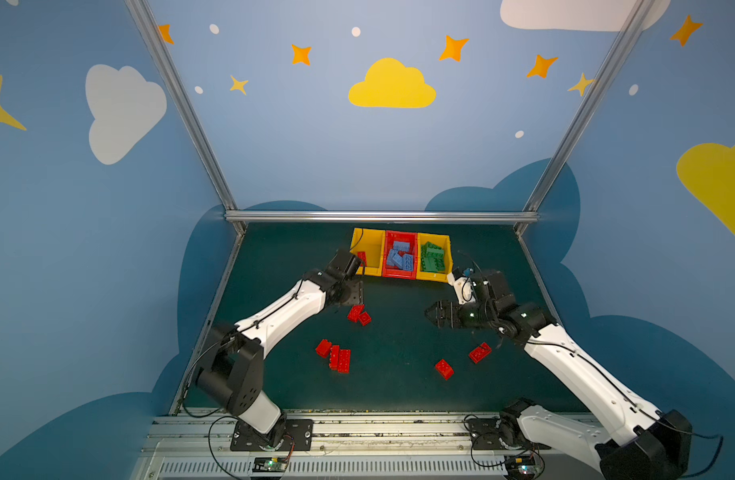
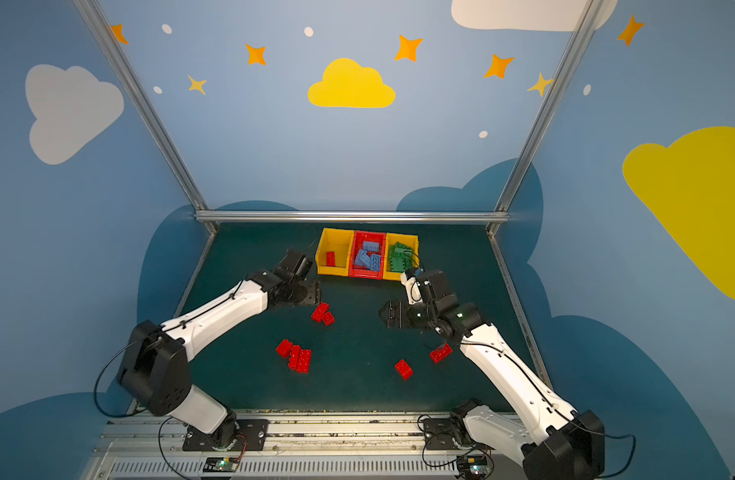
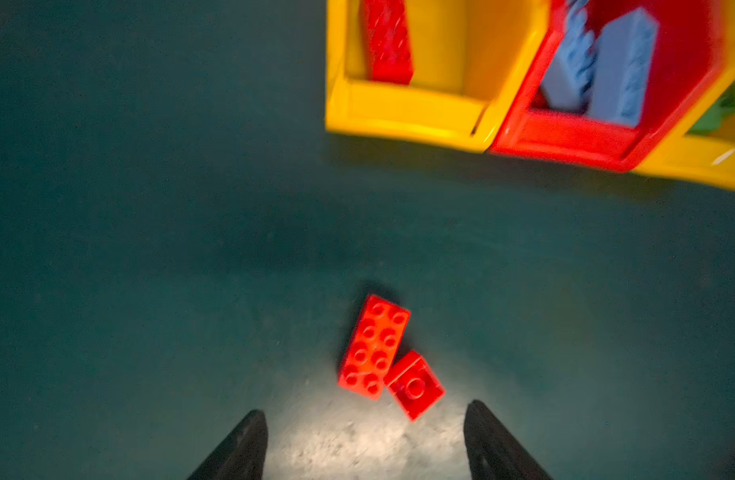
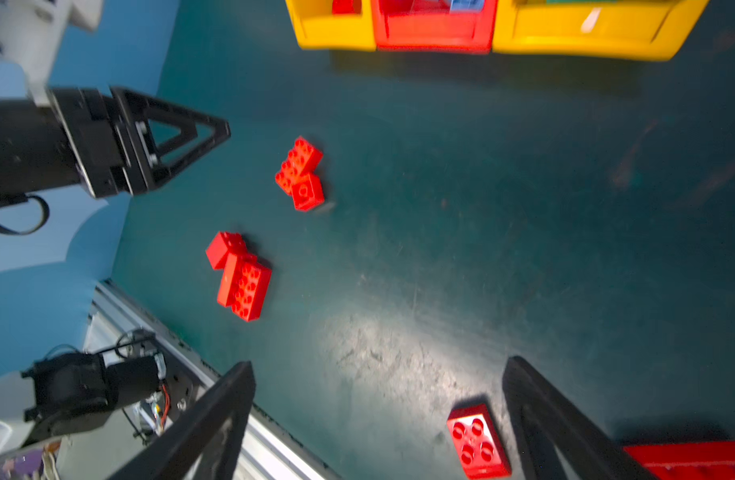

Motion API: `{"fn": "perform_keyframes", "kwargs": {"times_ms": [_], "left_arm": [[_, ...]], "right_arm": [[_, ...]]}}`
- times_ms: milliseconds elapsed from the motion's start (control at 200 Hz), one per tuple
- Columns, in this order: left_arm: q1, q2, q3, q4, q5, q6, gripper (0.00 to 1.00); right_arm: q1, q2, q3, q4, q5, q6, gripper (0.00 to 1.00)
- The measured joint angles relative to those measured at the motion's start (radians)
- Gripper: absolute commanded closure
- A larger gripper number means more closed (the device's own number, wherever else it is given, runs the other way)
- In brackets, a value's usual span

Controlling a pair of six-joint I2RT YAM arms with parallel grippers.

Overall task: Sort the legos into containers by color
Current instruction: 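Return the left gripper to the red bricks and grasp another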

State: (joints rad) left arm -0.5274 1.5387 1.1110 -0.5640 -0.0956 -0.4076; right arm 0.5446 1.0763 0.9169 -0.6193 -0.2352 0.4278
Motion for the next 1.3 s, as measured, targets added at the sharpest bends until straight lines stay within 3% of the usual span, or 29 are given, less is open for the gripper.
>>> {"fn": "perform_keyframes", "kwargs": {"times_ms": [150,295,511,861,1086,1296], "left_arm": [[-0.006,-0.112,-0.237,0.053,-0.004,-0.037,0.25],[-0.011,-0.156,-0.282,0.084,-0.005,-0.054,0.24],[-0.011,-0.093,-0.188,0.133,-0.007,-0.039,0.22],[-0.014,0.251,0.061,0.156,-0.002,0.027,0.25],[-0.017,0.391,0.141,0.147,0.001,0.048,0.30],[-0.019,0.410,0.148,0.135,-0.007,0.048,0.42]], "right_arm": [[0.062,-0.002,-0.035,-0.020,0.026,0.020,0.09],[0.107,-0.006,-0.035,-0.033,0.050,0.037,0.09],[0.129,-0.038,-0.035,-0.045,0.080,0.048,0.09],[0.131,-0.068,-0.044,-0.041,0.111,0.065,0.09],[0.131,-0.074,-0.063,-0.034,0.122,0.071,0.09],[0.131,-0.074,-0.064,-0.030,0.123,0.070,0.09]]}}
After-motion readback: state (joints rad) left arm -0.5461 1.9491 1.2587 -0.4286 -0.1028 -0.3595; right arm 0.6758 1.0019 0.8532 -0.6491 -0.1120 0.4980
